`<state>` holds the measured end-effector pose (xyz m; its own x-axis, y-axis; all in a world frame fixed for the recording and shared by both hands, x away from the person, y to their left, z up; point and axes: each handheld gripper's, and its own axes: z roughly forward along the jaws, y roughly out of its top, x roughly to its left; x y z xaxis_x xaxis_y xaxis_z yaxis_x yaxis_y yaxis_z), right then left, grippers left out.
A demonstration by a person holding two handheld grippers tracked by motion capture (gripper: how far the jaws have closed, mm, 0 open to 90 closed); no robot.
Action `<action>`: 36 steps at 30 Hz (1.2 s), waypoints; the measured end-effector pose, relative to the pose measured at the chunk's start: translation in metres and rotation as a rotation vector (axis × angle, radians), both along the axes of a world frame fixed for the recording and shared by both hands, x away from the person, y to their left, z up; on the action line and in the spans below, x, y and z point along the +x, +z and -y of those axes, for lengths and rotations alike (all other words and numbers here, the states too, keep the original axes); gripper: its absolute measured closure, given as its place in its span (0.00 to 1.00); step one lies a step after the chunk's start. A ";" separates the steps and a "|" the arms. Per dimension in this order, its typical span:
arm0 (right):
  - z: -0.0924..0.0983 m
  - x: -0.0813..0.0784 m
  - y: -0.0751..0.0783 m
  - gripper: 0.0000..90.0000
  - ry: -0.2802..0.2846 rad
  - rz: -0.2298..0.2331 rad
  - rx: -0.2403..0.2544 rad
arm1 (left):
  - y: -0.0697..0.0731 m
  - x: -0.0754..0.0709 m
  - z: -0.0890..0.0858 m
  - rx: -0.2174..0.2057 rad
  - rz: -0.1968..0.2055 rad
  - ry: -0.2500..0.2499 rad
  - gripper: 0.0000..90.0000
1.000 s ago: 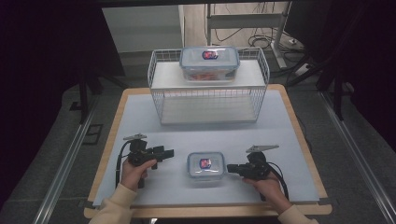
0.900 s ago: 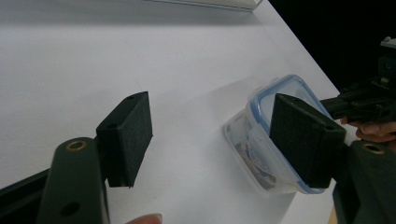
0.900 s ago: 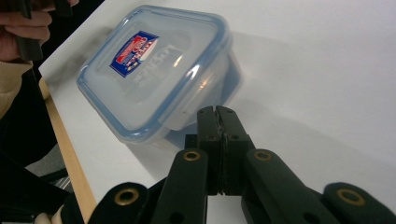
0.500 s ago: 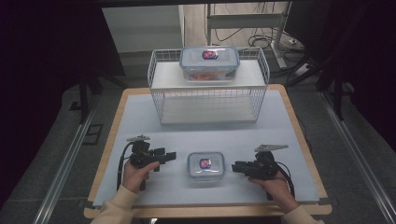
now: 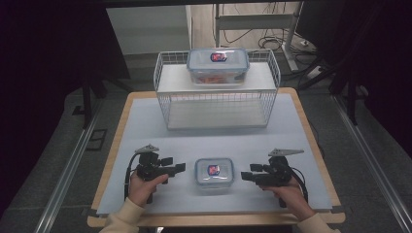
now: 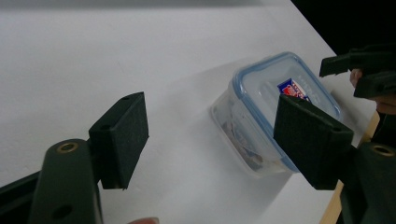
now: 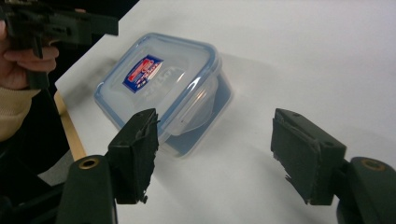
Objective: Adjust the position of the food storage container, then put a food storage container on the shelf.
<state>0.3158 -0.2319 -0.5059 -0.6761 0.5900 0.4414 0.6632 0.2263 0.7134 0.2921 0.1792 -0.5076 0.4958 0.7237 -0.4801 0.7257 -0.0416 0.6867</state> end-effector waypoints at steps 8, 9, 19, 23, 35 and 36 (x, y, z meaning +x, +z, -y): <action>0.001 0.000 0.003 0.31 -0.004 0.001 0.010 | 0.001 -0.004 0.006 -0.009 -0.005 -0.026 0.29; 0.001 0.000 0.003 0.31 -0.006 -0.001 0.010 | 0.001 -0.004 0.006 -0.008 -0.005 -0.028 0.29; -0.001 0.001 0.005 0.30 -0.020 0.008 0.016 | -0.003 -0.004 0.018 0.003 -0.019 -0.055 0.28; -0.005 0.002 0.004 0.28 -0.019 -0.003 0.019 | -0.004 -0.004 0.023 0.000 -0.024 -0.065 0.28; -0.027 0.008 0.001 0.26 0.018 -0.025 0.020 | -0.010 0.003 0.044 -0.002 -0.060 -0.090 0.28; -0.028 0.009 0.000 0.26 0.022 -0.027 0.016 | -0.011 0.003 0.046 -0.008 -0.072 -0.085 0.28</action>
